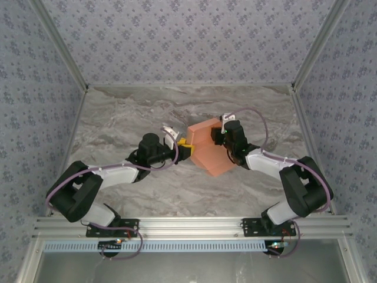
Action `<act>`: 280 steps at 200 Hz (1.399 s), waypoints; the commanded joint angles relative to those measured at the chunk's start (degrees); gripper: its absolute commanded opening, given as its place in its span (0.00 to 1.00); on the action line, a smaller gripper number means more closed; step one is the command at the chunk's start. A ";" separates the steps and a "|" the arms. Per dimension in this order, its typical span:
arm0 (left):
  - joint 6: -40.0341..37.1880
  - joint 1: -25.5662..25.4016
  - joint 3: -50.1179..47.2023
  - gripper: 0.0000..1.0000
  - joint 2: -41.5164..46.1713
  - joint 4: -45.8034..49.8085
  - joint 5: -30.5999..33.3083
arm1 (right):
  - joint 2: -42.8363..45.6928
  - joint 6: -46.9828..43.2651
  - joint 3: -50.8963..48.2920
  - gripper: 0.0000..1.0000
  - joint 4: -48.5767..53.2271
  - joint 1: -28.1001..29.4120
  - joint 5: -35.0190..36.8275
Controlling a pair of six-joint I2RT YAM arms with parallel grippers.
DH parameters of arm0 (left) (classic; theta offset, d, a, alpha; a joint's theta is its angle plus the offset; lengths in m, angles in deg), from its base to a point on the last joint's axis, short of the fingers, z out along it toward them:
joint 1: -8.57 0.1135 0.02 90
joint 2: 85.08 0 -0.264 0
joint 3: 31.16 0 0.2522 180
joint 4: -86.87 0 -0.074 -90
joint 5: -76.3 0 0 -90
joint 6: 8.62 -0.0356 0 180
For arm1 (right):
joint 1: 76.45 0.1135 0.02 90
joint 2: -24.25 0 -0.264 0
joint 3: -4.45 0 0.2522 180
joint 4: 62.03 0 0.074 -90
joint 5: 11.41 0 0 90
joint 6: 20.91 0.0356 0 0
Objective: Fold the paper box
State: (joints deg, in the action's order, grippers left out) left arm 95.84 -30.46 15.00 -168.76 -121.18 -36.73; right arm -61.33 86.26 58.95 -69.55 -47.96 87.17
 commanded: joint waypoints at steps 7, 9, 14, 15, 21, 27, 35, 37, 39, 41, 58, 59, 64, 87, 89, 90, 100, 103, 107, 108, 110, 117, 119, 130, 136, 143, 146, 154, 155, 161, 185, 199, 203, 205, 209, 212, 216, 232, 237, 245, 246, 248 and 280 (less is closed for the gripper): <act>-0.31 -1.04 -0.92 0.35 1.99 -1.45 -3.68 | 0.83 2.47 1.15 0.31 5.94 -2.67 16.87; -0.26 -0.98 -0.95 0.35 2.00 -1.47 -3.58 | 0.89 2.57 1.14 0.31 6.13 -2.77 16.90; -0.31 -1.03 -1.02 0.35 1.99 -1.49 -3.31 | 1.09 2.97 1.06 0.32 6.45 -2.87 16.69; -0.31 -1.04 -1.02 0.35 1.96 -1.46 -3.24 | 1.15 3.05 0.99 0.32 6.43 -2.89 16.54; -0.31 -0.99 -1.03 0.35 1.94 -1.45 -2.97 | 1.29 2.95 0.66 0.35 5.59 -3.17 14.93; -0.31 -1.01 -1.03 0.35 1.95 -1.48 -2.84 | 1.32 1.69 0.06 0.36 3.68 -3.47 11.30; -0.31 -0.99 -1.03 0.35 1.92 -1.45 -2.58 | 1.51 -0.89 -0.90 0.37 0.09 -3.70 4.86; -0.31 -1.02 -1.03 0.35 1.87 -1.44 -2.51 | 1.59 -2.27 -1.15 0.37 -0.34 -3.77 3.77; -0.31 -1.02 -1.07 0.35 1.86 -1.44 -2.47 | 1.70 -3.53 -1.37 0.37 -0.76 -3.74 1.45; -0.31 -1.02 -1.04 0.35 1.79 -1.37 -2.40 | 1.81 -4.55 -1.60 0.37 -1.44 -3.85 -0.51; -0.63 -1.01 -0.60 0.35 1.81 -0.23 -1.47 | 2.90 -9.65 -2.13 0.43 -3.07 -5.42 -15.54; -0.64 -0.99 -0.55 0.35 1.83 -0.13 -1.44 | 2.93 -9.85 -2.10 0.43 -3.02 -5.62 -16.41; -0.88 -1.03 -0.35 0.35 1.95 0.32 -1.18 | 3.10 -10.55 -2.02 0.45 -2.83 -6.36 -20.02; -1.70 -0.93 0.28 0.35 2.59 1.36 -0.18 | 3.17 -12.42 -1.38 0.50 -0.85 -9.55 -31.79; -1.78 -0.82 0.36 0.35 2.61 1.46 -0.13 | 3.15 -12.60 -1.25 0.50 -0.56 -9.96 -32.29; -1.79 -0.81 0.37 0.35 2.63 1.55 -0.11 | 3.23 -12.69 -1.22 0.50 -0.36 -10.08 -32.56; -2.05 -0.70 0.76 0.35 2.85 2.26 0.16 | 3.53 -13.48 -1.06 0.52 0.80 -11.23 -35.35; -2.13 -0.69 0.88 0.35 3.00 2.51 0.25 | 3.62 -13.67 -1.15 0.53 0.96 -11.66 -36.51; -2.21 -0.62 1.05 0.35 3.09 2.87 0.47 | 3.82 -14.12 -1.23 0.54 1.25 -12.16 -37.93; -2.22 -0.62 1.11 0.35 3.09 2.95 0.54 | 3.92 -14.24 -1.20 0.54 1.29 -12.33 -38.11; -2.28 -0.59 1.22 0.35 3.13 3.20 0.64 | 3.99 -14.44 -1.30 0.54 1.38 -12.56 -38.64; -2.37 -0.55 1.58 0.35 3.32 3.92 1.02 | 4.48 -15.14 -1.59 0.56 1.48 -13.36 -41.39; -2.43 -0.57 1.65 0.35 3.38 4.10 1.09 | 4.57 -15.32 -1.74 0.56 1.50 -13.57 -42.20; -2.59 -0.44 2.21 0.35 3.60 5.19 1.39 | 5.34 -16.67 -1.93 0.57 2.53 -14.79 -45.82; -2.59 -0.45 2.29 0.35 3.62 5.40 1.62 | 5.65 -17.41 -2.05 0.58 3.37 -15.25 -47.75; -2.50 -0.44 2.40 0.35 3.69 5.41 1.88 | 5.91 -18.10 -1.99 0.59 4.37 -15.95 -49.80; -2.46 -0.45 2.38 0.35 3.71 5.46 1.99 | 5.95 -18.55 -2.01 0.59 4.73 -16.09 -50.71; -2.28 -0.44 2.55 0.35 3.74 5.67 2.35 | 6.31 -19.38 -1.99 0.60 5.75 -16.65 -53.42; -2.26 -0.44 2.56 0.35 3.76 5.72 2.36 | 6.30 -19.50 -2.02 0.60 5.82 -16.68 -53.59; -2.24 -0.44 2.65 0.35 3.79 5.92 2.58 | 6.51 -20.42 -1.93 0.60 6.83 -16.94 -55.21; -1.94 -0.44 2.79 0.34 4.05 6.30 3.08 | 7.90 -23.40 -2.09 0.60 10.03 -17.34 -57.56; -1.73 -0.41 2.84 0.34 4.48 6.27 3.16 | 8.88 -23.41 -3.43 0.60 9.47 -17.80 -55.16; -1.72 -0.39 2.82 0.34 4.62 6.31 3.16 | 9.13 -23.28 -3.71 0.60 9.42 -17.93 -53.68; -1.72 -0.40 2.81 0.34 4.74 6.39 3.16 | 9.21 -23.31 -3.77 0.60 9.48 -17.96 -53.01; -1.65 -0.37 2.80 0.34 4.97 6.46 3.16 | 9.37 -23.39 -3.85 0.60 9.75 -17.99 -51.42; -1.50 -0.35 2.91 0.34 5.08 6.49 3.15 | 9.46 -23.47 -3.93 0.59 9.88 -18.02 -50.37; -1.37 -0.37 2.95 0.34 5.32 6.47 3.08 | 9.51 -23.42 -3.92 0.59 10.10 -17.90 -49.07; -0.03 -0.42 2.86 0.34 5.98 6.26 2.83 | 9.73 -23.91 -3.82 0.57 10.16 -16.58 -44.50; 0.69 -0.41 2.70 0.34 6.07 5.98 2.66 | 9.70 -23.57 -3.82 0.56 9.94 -15.90 -41.44; 2.10 -0.37 2.35 0.34 6.25 5.32 2.55 | 9.47 -23.26 -3.33 0.55 9.89 -14.82 -39.29; 2.30 -0.45 2.29 0.34 6.25 5.19 2.55 | 9.43 -23.20 -3.31 0.55 9.87 -14.71 -39.09; 2.63 -0.44 2.20 0.34 6.31 4.96 2.48 | 9.33 -23.09 -3.23 0.55 9.68 -14.48 -38.82; 4.96 -0.44 1.18 0.34 6.79 3.13 2.69 | 7.78 -20.47 -4.29 0.53 4.49 -12.86 -37.65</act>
State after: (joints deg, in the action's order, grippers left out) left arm 98.07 -30.87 15.83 -164.13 -114.97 -33.82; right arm -52.68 64.16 55.56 -61.35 -61.51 46.04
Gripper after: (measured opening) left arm 0.389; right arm 0.546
